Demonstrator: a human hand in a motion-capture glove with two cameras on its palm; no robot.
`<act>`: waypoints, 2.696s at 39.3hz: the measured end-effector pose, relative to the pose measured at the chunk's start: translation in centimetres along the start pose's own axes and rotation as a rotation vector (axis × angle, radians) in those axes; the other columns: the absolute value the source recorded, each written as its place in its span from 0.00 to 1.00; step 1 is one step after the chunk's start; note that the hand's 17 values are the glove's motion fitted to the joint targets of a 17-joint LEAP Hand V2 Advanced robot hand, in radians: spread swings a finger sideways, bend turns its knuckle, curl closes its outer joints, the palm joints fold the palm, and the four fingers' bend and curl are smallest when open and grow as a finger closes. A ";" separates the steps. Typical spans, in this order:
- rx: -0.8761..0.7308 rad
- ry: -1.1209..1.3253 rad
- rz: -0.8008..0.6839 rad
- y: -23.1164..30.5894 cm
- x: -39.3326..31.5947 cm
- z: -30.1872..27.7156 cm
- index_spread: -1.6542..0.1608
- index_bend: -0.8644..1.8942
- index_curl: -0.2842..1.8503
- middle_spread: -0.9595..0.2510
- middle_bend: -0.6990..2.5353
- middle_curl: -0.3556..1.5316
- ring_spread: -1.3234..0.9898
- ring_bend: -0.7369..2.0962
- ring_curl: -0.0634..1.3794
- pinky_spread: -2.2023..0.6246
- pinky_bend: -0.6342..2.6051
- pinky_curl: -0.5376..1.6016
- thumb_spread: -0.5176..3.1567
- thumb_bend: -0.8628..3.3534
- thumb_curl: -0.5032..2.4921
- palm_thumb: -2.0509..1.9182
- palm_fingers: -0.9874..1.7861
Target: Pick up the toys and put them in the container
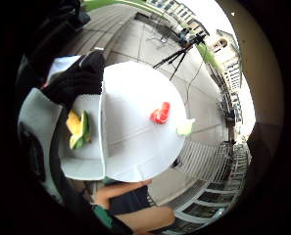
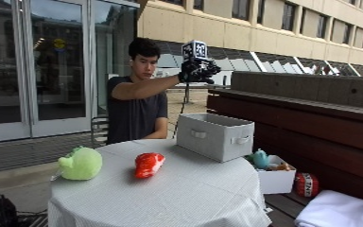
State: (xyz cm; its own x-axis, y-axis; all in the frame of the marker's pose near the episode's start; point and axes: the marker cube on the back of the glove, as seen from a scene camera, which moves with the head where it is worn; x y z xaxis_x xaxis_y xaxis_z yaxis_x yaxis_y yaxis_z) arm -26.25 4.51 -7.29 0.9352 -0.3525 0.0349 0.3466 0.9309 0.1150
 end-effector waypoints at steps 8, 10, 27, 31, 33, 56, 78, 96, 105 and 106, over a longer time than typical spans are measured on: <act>0.047 0.042 -0.014 -1.3 7.5 0.7 0.78 0.35 0.31 0.78 0.34 0.43 0.52 0.54 0.26 0.75 0.61 0.47 0.40 0.18 0.30 0.49 0.31; 0.049 0.050 0.000 -1.8 9.5 1.2 0.78 0.35 0.30 0.78 0.33 0.42 0.52 0.52 0.25 0.76 0.61 0.47 0.40 0.18 0.29 0.49 0.31; -0.021 0.053 0.175 -2.2 24.7 6.7 0.78 0.35 0.27 0.74 0.28 0.40 0.51 0.46 0.22 0.78 0.58 0.44 0.39 0.19 0.27 0.49 0.30; -0.061 0.047 0.179 -2.4 27.0 8.6 0.78 0.35 0.26 0.74 0.28 0.40 0.51 0.44 0.22 0.78 0.57 0.43 0.39 0.19 0.26 0.49 0.30; -0.071 0.043 0.184 -2.6 27.9 9.8 0.78 0.35 0.26 0.74 0.28 0.40 0.51 0.44 0.22 0.78 0.57 0.43 0.39 0.19 0.26 0.49 0.30; -0.259 -0.007 0.212 -1.3 34.8 28.1 0.77 0.33 0.20 0.73 0.26 0.38 0.53 0.39 0.21 0.79 0.56 0.42 0.37 0.18 0.25 0.49 0.26; -0.315 -0.036 0.274 2.1 33.1 32.2 0.76 0.41 0.18 0.64 0.33 0.40 0.44 0.60 0.31 0.65 0.57 0.39 0.43 0.27 0.30 0.67 0.70; 0.025 -0.006 0.242 -0.4 26.4 6.3 0.76 0.53 0.27 0.52 0.45 0.49 0.40 0.64 0.38 0.62 0.49 0.41 0.32 0.27 0.36 0.69 0.77; 0.066 -0.022 0.195 -1.0 20.3 -1.8 0.74 0.53 0.29 0.48 0.45 0.50 0.40 0.65 0.39 0.61 0.49 0.43 0.28 0.27 0.39 0.69 0.77; 0.068 -0.023 0.187 -1.1 19.5 -2.4 0.74 0.53 0.29 0.48 0.45 0.50 0.39 0.65 0.39 0.61 0.49 0.43 0.28 0.27 0.39 0.69 0.76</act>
State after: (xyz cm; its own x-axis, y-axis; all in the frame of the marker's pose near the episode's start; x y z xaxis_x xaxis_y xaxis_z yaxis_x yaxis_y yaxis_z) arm -8.26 -3.14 -9.07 0.9805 -0.1773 0.0849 0.1609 0.9719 0.1715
